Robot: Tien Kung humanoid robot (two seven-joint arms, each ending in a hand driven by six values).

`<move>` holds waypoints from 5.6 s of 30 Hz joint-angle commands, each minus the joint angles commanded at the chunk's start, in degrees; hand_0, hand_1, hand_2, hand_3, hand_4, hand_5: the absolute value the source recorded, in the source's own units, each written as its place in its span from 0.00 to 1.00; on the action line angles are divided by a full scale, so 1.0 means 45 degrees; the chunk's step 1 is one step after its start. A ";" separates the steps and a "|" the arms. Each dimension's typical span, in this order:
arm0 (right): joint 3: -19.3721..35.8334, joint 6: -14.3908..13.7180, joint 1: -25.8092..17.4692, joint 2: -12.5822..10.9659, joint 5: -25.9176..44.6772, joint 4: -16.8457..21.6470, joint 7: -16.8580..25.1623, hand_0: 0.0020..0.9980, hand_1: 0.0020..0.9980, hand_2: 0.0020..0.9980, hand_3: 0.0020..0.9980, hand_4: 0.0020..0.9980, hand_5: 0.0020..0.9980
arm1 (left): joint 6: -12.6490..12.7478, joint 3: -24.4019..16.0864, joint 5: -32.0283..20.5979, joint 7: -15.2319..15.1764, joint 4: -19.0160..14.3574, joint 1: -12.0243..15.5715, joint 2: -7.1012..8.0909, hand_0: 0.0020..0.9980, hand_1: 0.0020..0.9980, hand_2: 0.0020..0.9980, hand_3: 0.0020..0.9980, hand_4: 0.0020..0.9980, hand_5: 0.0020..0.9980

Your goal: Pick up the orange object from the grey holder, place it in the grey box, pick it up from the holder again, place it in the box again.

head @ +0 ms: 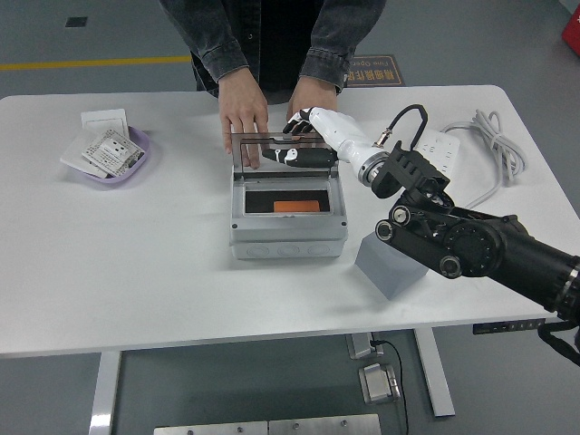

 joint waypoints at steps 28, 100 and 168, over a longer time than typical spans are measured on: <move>0.0566 -0.0420 -0.2077 -0.1973 -0.1751 0.3909 -0.0364 0.72 0.67 0.67 0.64 1.00 0.80 | 0.0049 0.1182 -0.1170 -0.0391 0.0000 0.0082 -0.0027 0.67 0.72 0.61 0.61 0.50 0.05; 1.0931 -0.0702 -1.0170 -0.2584 0.7091 0.6600 0.5500 0.68 0.64 0.64 0.65 0.93 0.75 | 0.0086 -0.1003 0.0782 0.0089 0.0000 0.0560 0.0110 0.66 0.72 0.61 0.60 0.46 0.03; 1.2004 -0.0631 -1.0584 -0.2297 0.8840 0.6909 0.4958 0.78 0.71 0.71 0.72 0.99 0.89 | 0.0890 -0.3056 0.1815 -0.0635 0.0000 0.1016 0.0243 0.65 0.68 0.59 0.59 0.52 0.11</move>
